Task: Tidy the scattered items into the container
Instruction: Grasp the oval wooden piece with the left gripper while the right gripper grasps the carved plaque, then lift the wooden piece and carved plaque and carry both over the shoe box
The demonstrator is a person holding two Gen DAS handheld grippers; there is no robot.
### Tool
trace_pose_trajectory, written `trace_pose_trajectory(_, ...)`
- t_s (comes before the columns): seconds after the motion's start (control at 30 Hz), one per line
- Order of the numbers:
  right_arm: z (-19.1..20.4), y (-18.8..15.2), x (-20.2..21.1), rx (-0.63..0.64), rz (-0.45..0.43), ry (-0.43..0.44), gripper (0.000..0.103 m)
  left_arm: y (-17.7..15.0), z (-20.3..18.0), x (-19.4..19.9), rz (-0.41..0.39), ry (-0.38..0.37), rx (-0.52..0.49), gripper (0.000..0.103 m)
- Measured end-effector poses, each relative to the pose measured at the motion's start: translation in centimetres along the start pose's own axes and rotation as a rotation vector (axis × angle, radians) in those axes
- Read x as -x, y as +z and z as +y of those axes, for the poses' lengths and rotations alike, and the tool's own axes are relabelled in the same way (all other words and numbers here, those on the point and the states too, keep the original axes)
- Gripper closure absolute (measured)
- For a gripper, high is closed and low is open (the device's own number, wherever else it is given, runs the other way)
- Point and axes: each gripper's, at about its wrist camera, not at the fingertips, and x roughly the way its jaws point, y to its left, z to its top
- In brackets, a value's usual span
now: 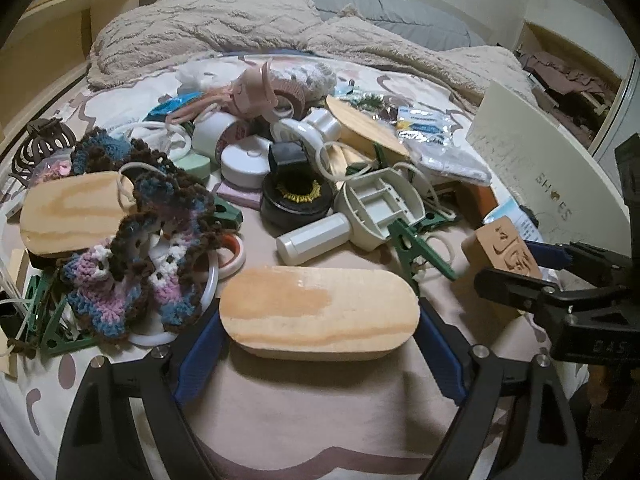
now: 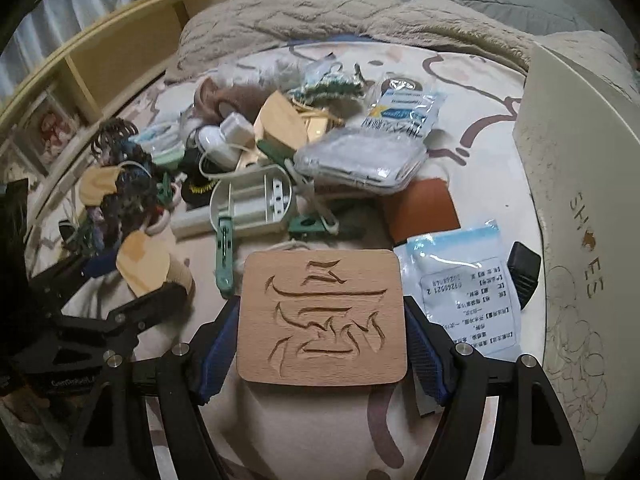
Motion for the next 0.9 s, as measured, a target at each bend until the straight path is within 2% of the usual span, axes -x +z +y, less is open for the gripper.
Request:
trace_pose_trajectory(0.13, 0.1, 0.3, 0.6, -0.002, -0.032, 0.009, 0.026, 0.3, -0.3, 0.9, -0.047, -0.02, -0.012, 0.013)
trace_pose_trajectory(0.3, 0.0, 1.0, 2.3, -0.034, -0.138, 0.064, 0.026, 0.7, -0.2, 1.9, -0.094, -0.027, -0.016, 0.013)
trace_pose_trajectory(0.63, 0.6, 1.7, 4.6, -0.027, -0.225, 0.044, 0.026, 2.1, 0.5, 4.4, -0.174, -0.022, -0.003, 0.013)
trace_pose_trajectory(0.8, 0.9, 2.2, 6.9, -0.026, -0.292, 0.034, 0.026, 2.8, 0.1, 6.1, -0.222, -0.029, -0.001, 0.013)
trace_pose_trajectory(0.9, 1.0, 2.7, 8.6, -0.035, -0.334, 0.056, 0.026, 3.6, -0.6, 7.2, -0.258, -0.032, -0.011, 0.013)
